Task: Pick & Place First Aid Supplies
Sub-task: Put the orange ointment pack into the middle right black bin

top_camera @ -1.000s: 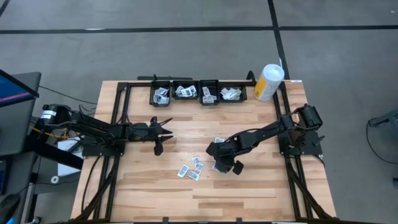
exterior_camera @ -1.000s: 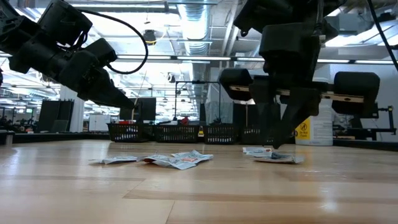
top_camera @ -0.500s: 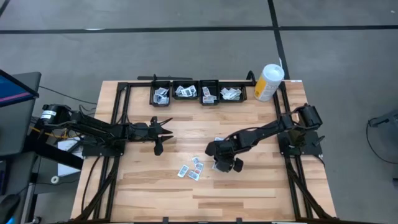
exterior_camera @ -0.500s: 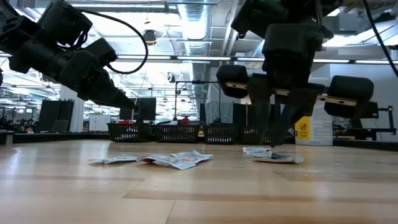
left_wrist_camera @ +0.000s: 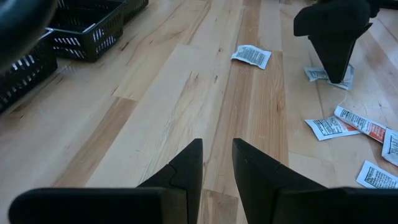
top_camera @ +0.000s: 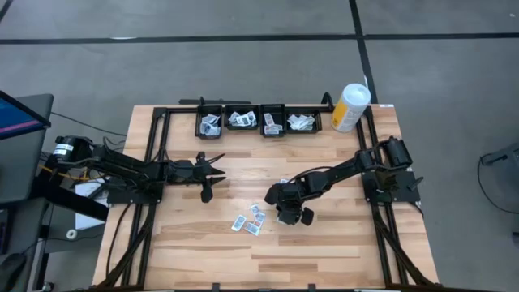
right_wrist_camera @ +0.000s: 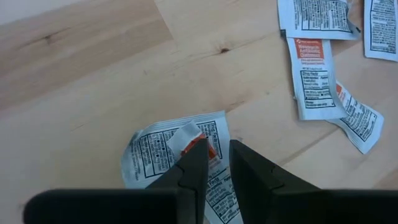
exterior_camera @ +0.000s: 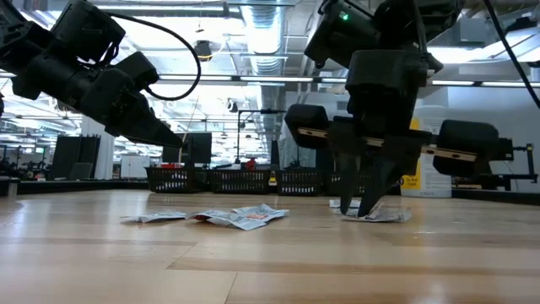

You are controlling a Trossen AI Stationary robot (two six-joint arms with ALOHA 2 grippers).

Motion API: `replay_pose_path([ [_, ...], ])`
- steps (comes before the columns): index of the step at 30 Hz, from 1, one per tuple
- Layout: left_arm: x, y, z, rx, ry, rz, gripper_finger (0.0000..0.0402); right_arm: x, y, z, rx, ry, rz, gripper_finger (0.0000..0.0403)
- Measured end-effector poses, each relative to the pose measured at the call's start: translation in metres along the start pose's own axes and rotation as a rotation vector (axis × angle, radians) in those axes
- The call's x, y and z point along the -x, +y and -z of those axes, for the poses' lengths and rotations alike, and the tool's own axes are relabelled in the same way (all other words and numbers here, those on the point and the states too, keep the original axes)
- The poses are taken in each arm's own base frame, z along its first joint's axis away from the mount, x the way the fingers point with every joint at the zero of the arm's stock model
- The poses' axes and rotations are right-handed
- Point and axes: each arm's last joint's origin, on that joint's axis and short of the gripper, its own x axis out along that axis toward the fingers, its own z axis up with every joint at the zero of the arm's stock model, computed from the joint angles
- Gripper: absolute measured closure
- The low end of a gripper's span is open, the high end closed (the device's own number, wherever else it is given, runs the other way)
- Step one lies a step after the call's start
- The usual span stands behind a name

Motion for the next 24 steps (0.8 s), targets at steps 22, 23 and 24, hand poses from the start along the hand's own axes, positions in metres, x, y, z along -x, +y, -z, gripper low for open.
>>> replay_pose_path([
  [22, 0.0, 0.0, 0.0, -0.001, 0.0, 0.001, 0.0314, 0.009, -0.011, -0.006, 0.033, 0.123, 0.014, 0.0402],
  [23, 0.0, 0.0, 0.0, -0.001, 0.0, 0.0, 0.0314, 0.01, -0.013, -0.008, 0.033, 0.125, 0.016, 0.0401],
  [24, 0.0, 0.0, 0.0, -0.001, 0.0, 0.0, 0.0314, 0.011, -0.015, -0.009, 0.034, 0.128, 0.022, 0.0402],
])
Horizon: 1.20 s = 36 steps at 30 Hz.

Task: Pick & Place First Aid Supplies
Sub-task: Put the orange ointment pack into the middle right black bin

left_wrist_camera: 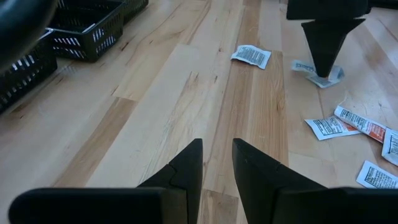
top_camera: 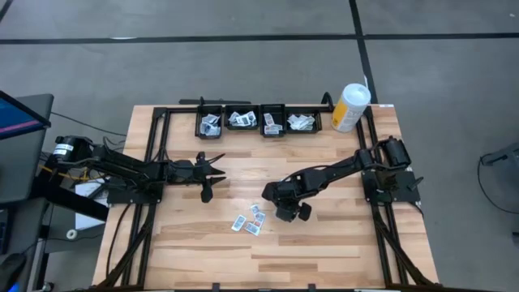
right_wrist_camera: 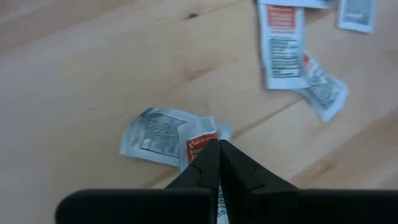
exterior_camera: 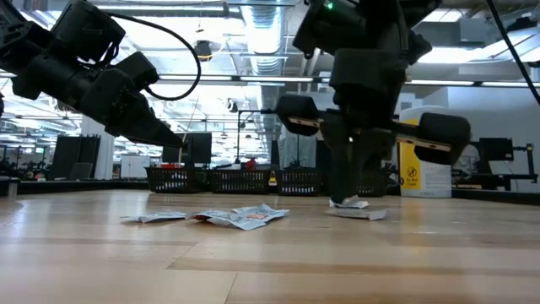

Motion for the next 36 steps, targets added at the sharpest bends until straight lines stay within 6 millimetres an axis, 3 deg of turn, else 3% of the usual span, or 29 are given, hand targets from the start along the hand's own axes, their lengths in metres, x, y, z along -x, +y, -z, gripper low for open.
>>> replay_pose_path([
  [18, 0.0, 0.0, 0.0, 0.0, 0.0, 0.0, 0.0314, 0.025, -0.023, -0.012, 0.039, 0.087, 0.011, 0.0403],
  [24, 0.0, 0.0, 0.0, 0.001, 0.0, 0.0, 0.0314, 0.037, -0.045, 0.006, 0.041, 0.152, 0.064, 0.0403],
  [36, 0.0, 0.0, 0.0, 0.0, 0.0, 0.0, 0.0314, 0.074, -0.1, 0.068, -0.028, 0.198, 0.191, 0.0403],
])
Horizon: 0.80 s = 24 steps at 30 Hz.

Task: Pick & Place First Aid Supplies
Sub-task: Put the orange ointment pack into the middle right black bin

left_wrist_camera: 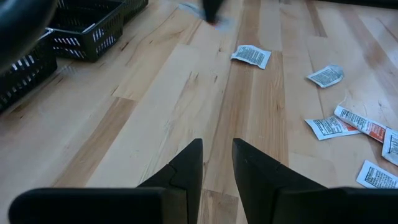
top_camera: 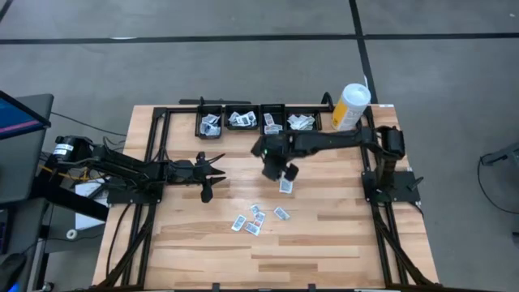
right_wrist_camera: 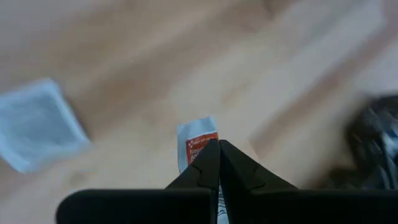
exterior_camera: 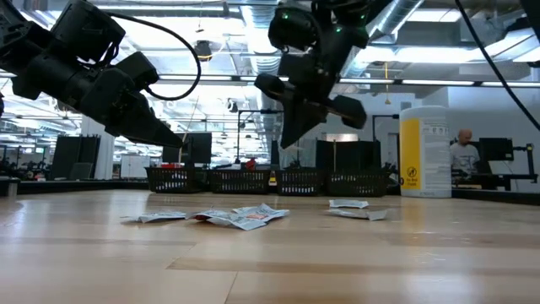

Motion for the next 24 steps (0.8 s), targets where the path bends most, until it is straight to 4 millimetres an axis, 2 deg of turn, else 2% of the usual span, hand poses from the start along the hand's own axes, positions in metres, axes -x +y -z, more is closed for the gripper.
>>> replay_pose_path([
  [10, 0.0, 0.0, 0.0, -0.002, 0.0, 0.0, 0.0314, 0.022, -0.045, 0.078, -0.146, 0.074, 0.123, 0.0403],
  [14, 0.0, 0.0, 0.0, -0.002, 0.001, 0.0, 0.0314, 0.026, -0.051, 0.109, -0.213, 0.102, 0.155, 0.0403],
  [18, 0.0, 0.0, 0.0, -0.002, 0.0, 0.0, 0.0314, 0.03, -0.055, 0.135, -0.298, 0.048, 0.18, 0.0403],
  [24, 0.0, 0.0, 0.0, -0.002, 0.0, 0.0, 0.0314, 0.033, -0.06, 0.157, -0.393, 0.01, 0.258, 0.0403],
])
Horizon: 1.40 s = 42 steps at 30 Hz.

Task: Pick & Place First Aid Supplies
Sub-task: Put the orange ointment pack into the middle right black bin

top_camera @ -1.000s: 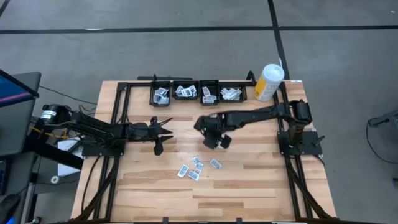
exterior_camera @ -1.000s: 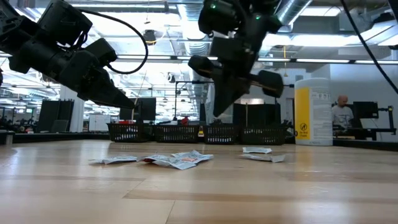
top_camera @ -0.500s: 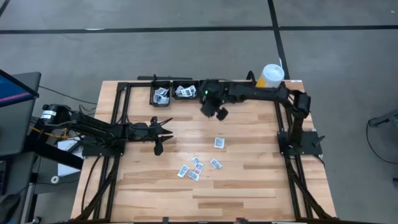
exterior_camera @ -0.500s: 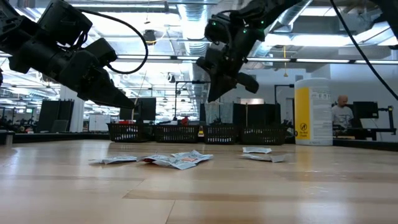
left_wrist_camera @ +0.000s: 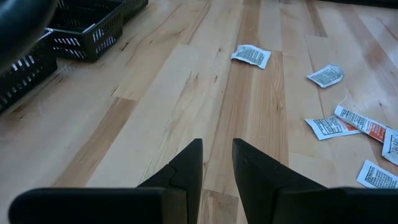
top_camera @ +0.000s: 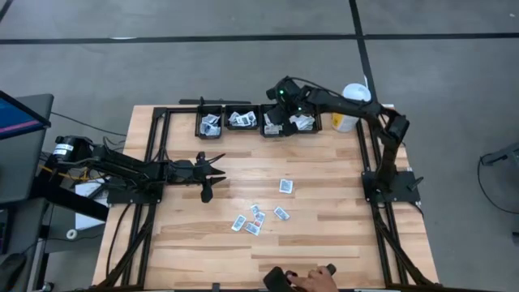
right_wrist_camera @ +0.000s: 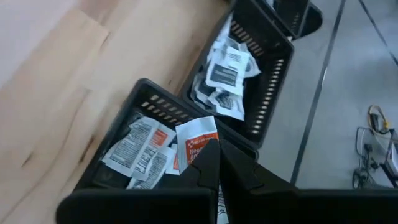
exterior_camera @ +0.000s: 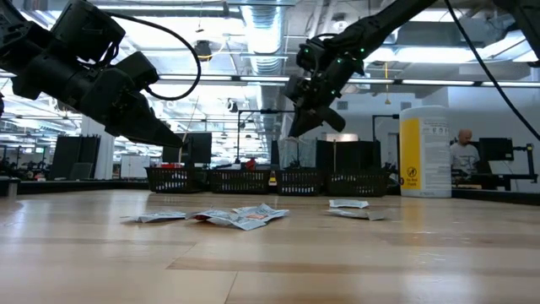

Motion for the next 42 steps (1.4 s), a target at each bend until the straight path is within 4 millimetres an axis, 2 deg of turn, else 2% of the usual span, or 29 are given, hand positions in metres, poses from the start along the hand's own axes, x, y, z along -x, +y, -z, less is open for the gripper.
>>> replay_pose_path([
  [29, 0.0, 0.0, 0.0, 0.0, 0.0, 0.0, 0.0314, 0.0004, -0.0021, 0.0033, -0.177, 0.002, 0.01, 0.0401],
  [42, 0.0, -0.0001, 0.0, 0.0, 0.0, 0.0, 0.0314, 0.0003, -0.002, 0.0034, -0.177, 0.002, 0.01, 0.0339],
])
